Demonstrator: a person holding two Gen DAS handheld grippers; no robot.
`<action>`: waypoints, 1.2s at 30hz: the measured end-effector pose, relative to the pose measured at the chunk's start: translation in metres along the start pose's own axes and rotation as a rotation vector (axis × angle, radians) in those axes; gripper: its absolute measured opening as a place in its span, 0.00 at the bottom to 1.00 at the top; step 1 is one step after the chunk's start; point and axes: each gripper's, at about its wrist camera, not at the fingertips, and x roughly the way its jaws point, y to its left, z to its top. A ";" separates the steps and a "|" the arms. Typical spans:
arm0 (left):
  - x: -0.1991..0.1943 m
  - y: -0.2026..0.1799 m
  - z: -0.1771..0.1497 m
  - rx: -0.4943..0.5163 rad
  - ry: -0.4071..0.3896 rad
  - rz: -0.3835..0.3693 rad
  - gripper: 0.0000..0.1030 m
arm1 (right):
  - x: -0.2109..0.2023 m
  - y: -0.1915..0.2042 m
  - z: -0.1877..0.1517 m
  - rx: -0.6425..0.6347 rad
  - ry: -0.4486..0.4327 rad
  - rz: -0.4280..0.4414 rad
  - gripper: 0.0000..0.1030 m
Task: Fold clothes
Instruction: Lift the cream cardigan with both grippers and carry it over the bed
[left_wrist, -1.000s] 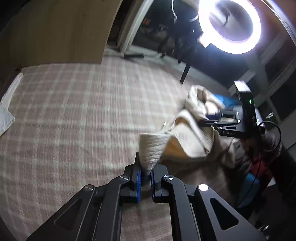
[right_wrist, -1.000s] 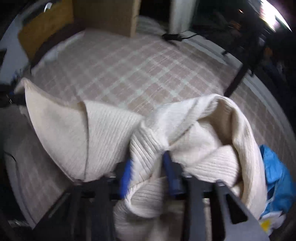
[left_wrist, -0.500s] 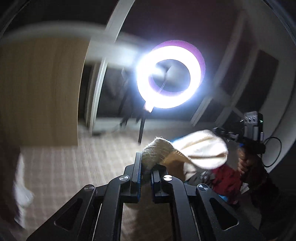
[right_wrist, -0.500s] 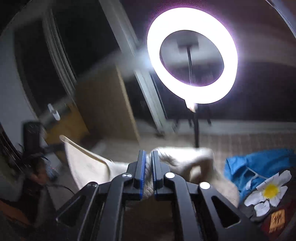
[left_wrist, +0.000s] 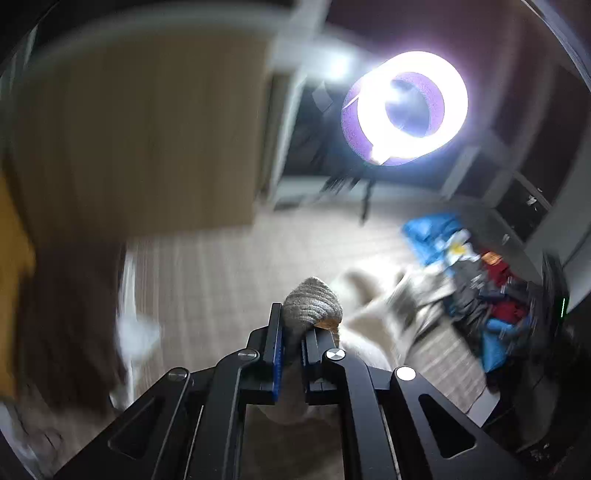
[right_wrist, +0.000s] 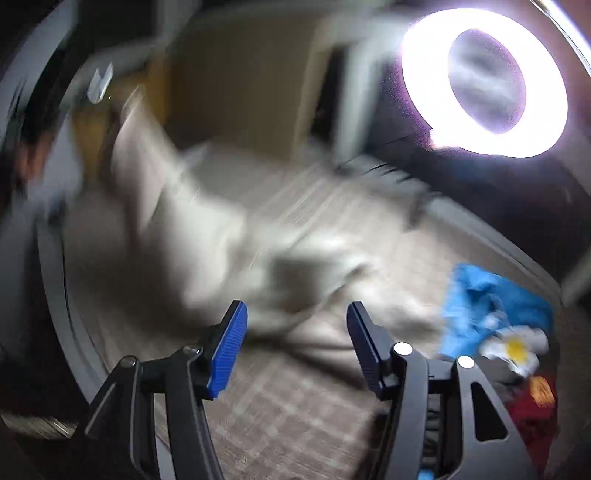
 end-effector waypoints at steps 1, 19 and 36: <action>0.009 0.013 -0.009 -0.026 0.029 0.024 0.06 | 0.020 0.026 -0.004 -0.094 0.023 -0.012 0.54; -0.008 0.054 -0.019 -0.127 0.007 -0.008 0.06 | 0.087 0.021 0.055 -0.032 0.040 0.201 0.13; -0.311 -0.068 0.070 0.318 -0.470 -0.104 0.07 | -0.295 -0.019 0.111 0.200 -0.616 0.050 0.11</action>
